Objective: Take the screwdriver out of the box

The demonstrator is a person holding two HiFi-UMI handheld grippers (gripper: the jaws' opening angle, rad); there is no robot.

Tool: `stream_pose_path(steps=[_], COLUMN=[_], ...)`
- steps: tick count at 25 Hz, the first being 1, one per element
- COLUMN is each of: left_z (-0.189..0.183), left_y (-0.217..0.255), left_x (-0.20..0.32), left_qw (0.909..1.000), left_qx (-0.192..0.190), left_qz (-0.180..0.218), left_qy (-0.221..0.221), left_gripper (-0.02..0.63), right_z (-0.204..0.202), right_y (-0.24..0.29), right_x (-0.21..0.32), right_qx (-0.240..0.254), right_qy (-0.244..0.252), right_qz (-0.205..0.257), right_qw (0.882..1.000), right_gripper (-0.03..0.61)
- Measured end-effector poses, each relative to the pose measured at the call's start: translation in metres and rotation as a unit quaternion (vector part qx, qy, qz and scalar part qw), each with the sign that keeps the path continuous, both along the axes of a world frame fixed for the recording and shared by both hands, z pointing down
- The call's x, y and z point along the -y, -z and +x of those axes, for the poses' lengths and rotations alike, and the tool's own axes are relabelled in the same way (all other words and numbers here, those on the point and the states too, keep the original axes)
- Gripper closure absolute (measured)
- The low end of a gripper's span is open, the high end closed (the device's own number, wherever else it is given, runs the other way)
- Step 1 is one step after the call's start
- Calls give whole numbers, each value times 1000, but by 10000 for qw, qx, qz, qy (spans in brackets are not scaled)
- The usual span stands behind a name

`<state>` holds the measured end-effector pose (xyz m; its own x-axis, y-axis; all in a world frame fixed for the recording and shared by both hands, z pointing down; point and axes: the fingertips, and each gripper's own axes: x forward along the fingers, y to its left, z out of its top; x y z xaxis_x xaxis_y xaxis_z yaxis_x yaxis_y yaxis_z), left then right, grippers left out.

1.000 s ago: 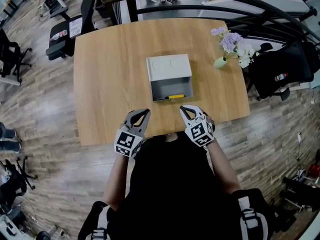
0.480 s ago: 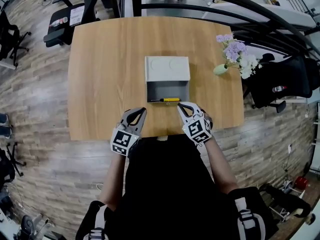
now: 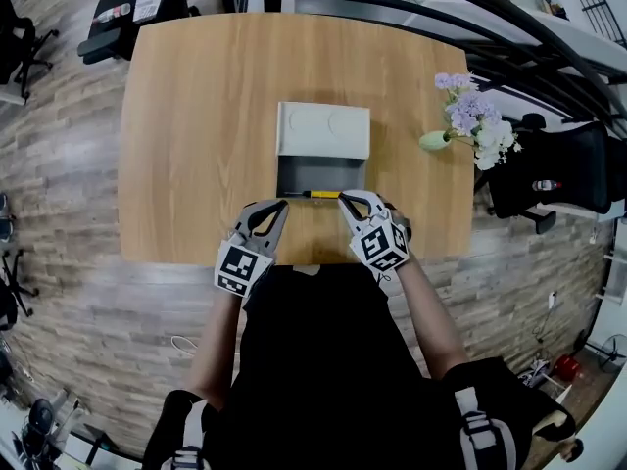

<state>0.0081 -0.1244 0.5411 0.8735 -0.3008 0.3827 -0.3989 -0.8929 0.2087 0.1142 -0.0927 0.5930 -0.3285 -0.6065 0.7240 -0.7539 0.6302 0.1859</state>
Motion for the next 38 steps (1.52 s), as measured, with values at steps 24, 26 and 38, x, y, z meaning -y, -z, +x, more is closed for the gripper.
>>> stream_pose_path(steps=[24, 26, 38], left_z=[-11, -12, -18], left_y=[-33, -34, -37], left_x=[-1, -1, 1], left_qw=[9968, 9965, 9952], left_qx=[286, 299, 265], left_qz=[-386, -384, -412], left_qy=[634, 675, 842], left_gripper=[591, 591, 591], right_z=[5, 5, -3], right_y=[-106, -114, -139], right_x=[1, -1, -2], right_qx=[-473, -520, -543], right_qy=[1848, 2045, 2631], right_qz=[-1687, -1870, -2753], right_qw=[9670, 9594, 9230], right_gripper=[548, 548, 541])
